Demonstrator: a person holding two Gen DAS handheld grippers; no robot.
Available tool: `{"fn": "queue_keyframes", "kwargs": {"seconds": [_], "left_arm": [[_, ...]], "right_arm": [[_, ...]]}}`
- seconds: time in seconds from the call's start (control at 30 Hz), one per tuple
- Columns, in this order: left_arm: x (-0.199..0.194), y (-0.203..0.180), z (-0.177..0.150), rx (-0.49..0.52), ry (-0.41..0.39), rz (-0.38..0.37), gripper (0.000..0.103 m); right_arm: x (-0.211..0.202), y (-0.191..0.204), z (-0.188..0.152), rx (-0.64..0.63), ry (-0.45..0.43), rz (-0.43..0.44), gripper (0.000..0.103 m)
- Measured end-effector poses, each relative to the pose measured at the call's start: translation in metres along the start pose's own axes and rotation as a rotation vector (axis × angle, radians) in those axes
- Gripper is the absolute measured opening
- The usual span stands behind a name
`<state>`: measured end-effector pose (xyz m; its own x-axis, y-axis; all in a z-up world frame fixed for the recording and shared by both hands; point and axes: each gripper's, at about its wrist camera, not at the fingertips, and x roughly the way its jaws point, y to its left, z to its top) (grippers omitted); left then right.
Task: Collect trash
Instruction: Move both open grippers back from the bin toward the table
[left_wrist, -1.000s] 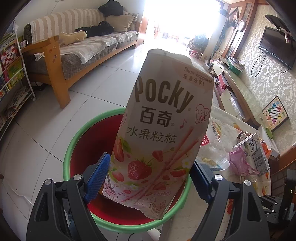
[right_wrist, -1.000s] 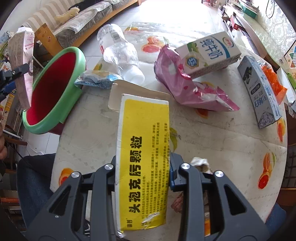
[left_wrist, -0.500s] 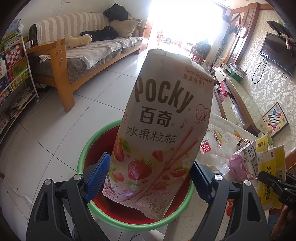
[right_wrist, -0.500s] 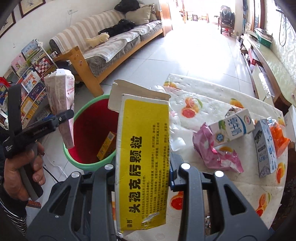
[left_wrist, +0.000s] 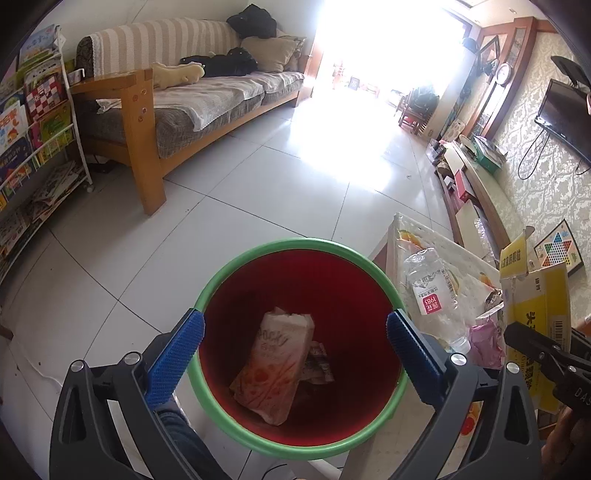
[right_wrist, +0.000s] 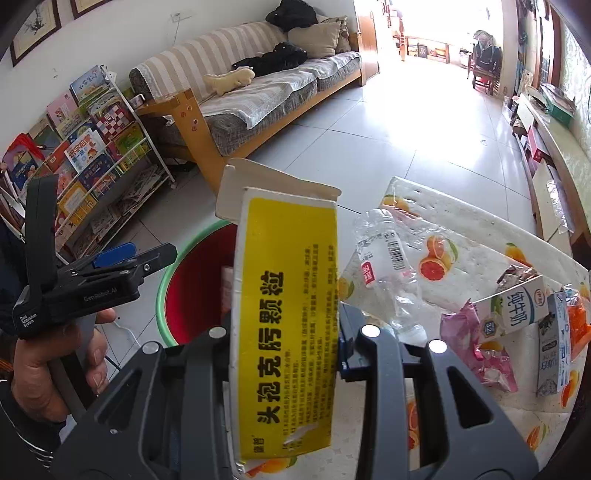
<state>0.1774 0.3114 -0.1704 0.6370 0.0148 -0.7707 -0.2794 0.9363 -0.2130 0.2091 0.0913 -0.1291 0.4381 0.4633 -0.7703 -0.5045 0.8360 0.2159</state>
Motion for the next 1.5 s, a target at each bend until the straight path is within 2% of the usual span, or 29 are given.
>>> {"fn": "queue_keyframes", "kwargs": {"seconds": [0.37,0.6,0.63,0.67,0.7,0.73,0.87,1.0,1.17,1.5], "left_arm": [[-0.031,0.036,-0.001,-0.065,-0.065,0.071,0.095],[-0.038,0.048,0.001,-0.091,-0.082,0.108,0.095],[-0.039,0.05,0.001,-0.097,-0.084,0.111,0.095],[-0.04,0.052,0.001,-0.105,-0.086,0.114,0.095],[-0.041,0.055,0.0,-0.113,-0.088,0.12,0.095],[-0.041,0.057,0.0,-0.119,-0.091,0.124,0.095],[-0.043,0.061,-0.001,-0.146,-0.094,0.125,0.095],[-0.046,0.05,0.0,-0.138,-0.102,0.109,0.095],[-0.048,0.018,-0.001,-0.083,-0.1,0.069,0.095],[-0.026,-0.086,-0.011,0.045,-0.037,-0.074,0.095]], "right_arm": [[0.048,0.053,0.015,-0.092,0.048,0.068,0.032],[0.074,0.08,0.017,-0.147,0.092,0.069,0.035],[0.076,0.081,0.016,-0.151,0.093,0.063,0.049],[0.076,0.083,0.016,-0.158,0.091,0.052,0.079],[0.074,0.085,0.016,-0.165,0.08,0.042,0.088],[0.071,0.086,0.016,-0.17,0.06,0.033,0.093],[0.061,0.083,0.016,-0.182,0.037,0.005,0.098],[0.047,0.066,0.013,-0.149,0.023,-0.031,0.098],[0.019,0.03,0.0,-0.101,-0.003,-0.081,0.098],[-0.049,-0.086,-0.049,0.067,-0.029,-0.247,0.098]]}}
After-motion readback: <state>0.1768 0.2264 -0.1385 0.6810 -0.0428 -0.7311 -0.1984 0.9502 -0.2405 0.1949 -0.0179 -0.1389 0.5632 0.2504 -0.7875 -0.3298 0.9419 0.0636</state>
